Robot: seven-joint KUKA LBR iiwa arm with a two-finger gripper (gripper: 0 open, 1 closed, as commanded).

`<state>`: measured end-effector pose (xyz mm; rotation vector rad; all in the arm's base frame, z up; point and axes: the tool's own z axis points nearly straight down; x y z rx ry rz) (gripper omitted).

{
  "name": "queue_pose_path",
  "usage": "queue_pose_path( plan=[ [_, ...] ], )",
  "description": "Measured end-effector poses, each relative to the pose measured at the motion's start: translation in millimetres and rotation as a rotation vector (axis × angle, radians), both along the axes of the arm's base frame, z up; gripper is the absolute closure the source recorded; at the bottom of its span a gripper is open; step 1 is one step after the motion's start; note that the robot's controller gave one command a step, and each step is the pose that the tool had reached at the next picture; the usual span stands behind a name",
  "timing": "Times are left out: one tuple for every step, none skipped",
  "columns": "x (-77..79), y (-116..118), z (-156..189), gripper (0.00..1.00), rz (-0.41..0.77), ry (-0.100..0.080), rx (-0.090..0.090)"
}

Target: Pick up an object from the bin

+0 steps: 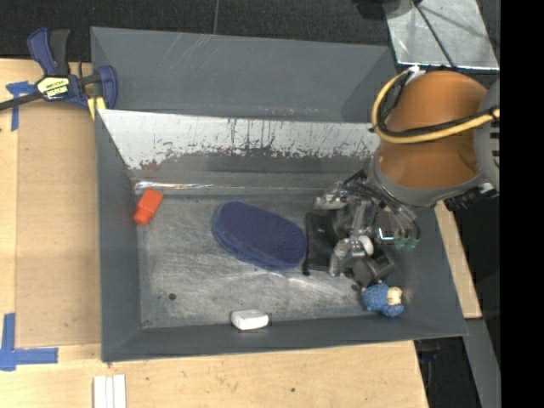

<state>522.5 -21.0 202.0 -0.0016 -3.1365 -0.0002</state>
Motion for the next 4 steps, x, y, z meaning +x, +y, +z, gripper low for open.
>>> queue_pose_path(
  plan=[
    [-19.2,-48.6,-130.0,0.0,-0.049,-0.015,0.001],
    [-39.9,-7.7,-101.4,0.0,0.118,-0.004,0.001],
    [-1.3,45.5,-101.1,0.0,-0.173,-0.01,0.002],
    [-19.0,44.0,-127.5,0.0,-0.399,-0.015,0.003]
  ],
)
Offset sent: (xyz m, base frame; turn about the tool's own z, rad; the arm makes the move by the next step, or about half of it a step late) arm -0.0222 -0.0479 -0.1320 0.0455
